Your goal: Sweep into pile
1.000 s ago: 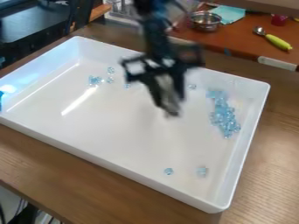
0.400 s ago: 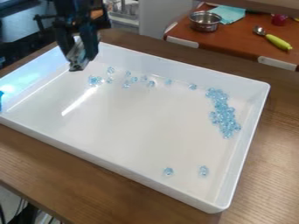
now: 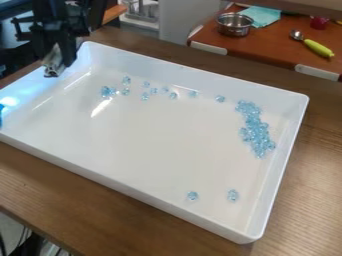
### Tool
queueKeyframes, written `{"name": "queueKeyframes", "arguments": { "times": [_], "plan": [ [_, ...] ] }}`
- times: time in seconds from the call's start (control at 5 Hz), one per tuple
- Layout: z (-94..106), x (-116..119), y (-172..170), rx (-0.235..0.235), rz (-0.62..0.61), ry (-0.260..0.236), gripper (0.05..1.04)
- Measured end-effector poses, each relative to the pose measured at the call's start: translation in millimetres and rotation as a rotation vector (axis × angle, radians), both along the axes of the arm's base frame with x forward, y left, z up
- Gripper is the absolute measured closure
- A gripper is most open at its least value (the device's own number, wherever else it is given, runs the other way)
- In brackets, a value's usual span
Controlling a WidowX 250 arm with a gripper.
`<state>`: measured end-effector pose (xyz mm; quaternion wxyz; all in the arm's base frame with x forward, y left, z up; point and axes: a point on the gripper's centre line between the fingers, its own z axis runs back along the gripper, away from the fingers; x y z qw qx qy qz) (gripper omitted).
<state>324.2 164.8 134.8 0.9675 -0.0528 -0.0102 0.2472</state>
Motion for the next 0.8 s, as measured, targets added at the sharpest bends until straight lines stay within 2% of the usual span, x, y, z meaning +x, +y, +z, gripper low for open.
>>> {"name": "queueKeyframes", "arguments": {
  "times": [0.2,0.4,0.6,0.8],
  "plan": [
    [-5.1,2,8,0.055,-0.049,0.001,0.704],
    [-22.8,0,4,0.107,-0.114,0.028,0.704],
    [-33.7,2,-3,0.138,-0.153,0.032,0.704],
    [-36.5,5,-5,0.176,-0.164,0.030,0.704]
  ]
}}
